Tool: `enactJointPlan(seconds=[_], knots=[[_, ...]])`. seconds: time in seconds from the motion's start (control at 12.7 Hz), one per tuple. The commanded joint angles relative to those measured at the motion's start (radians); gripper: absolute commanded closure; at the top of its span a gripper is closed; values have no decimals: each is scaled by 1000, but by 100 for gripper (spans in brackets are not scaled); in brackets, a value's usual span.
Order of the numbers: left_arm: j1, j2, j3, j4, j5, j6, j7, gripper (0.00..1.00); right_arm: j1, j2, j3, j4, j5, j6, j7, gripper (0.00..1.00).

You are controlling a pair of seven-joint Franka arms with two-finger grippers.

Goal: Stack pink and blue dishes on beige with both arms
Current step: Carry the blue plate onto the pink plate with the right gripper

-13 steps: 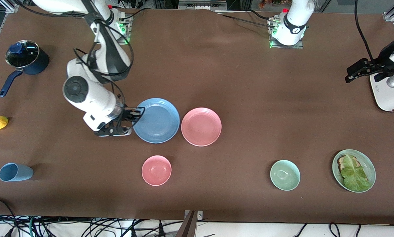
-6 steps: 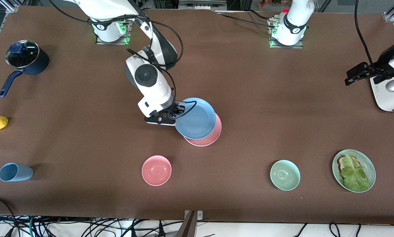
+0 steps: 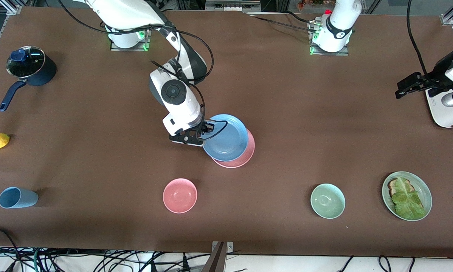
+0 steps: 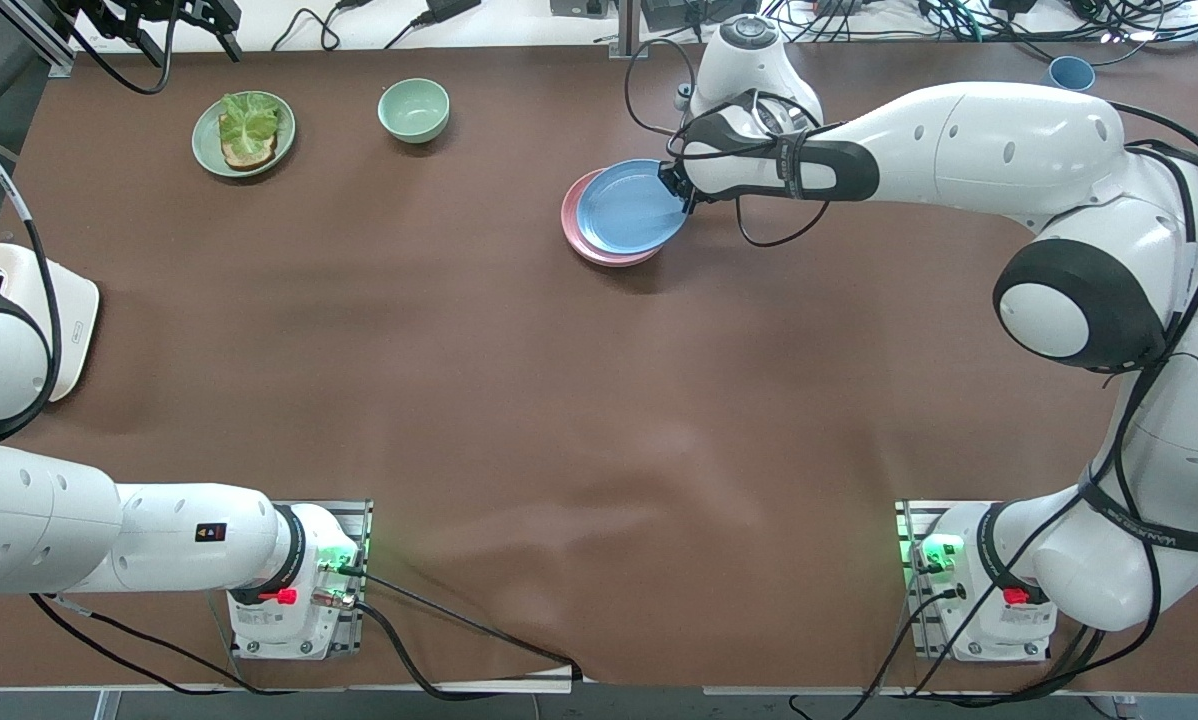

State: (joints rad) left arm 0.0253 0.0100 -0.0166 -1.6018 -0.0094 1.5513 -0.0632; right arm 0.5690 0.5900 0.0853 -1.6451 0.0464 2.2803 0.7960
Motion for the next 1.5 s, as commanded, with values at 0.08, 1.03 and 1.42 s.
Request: enactJointPlan(seconds=[0.08, 1.03, 1.42], knots=[[5, 8, 4, 20, -4, -8, 23, 0, 26, 56, -2, 59, -5, 31, 55, 100], [5, 21, 1, 51, -3, -19, 22, 0, 42, 106, -6, 97, -16, 68, 65, 69], [4, 21, -3, 51, -3, -19, 23, 0, 37, 97, -10, 114, -62, 59, 51, 39]])
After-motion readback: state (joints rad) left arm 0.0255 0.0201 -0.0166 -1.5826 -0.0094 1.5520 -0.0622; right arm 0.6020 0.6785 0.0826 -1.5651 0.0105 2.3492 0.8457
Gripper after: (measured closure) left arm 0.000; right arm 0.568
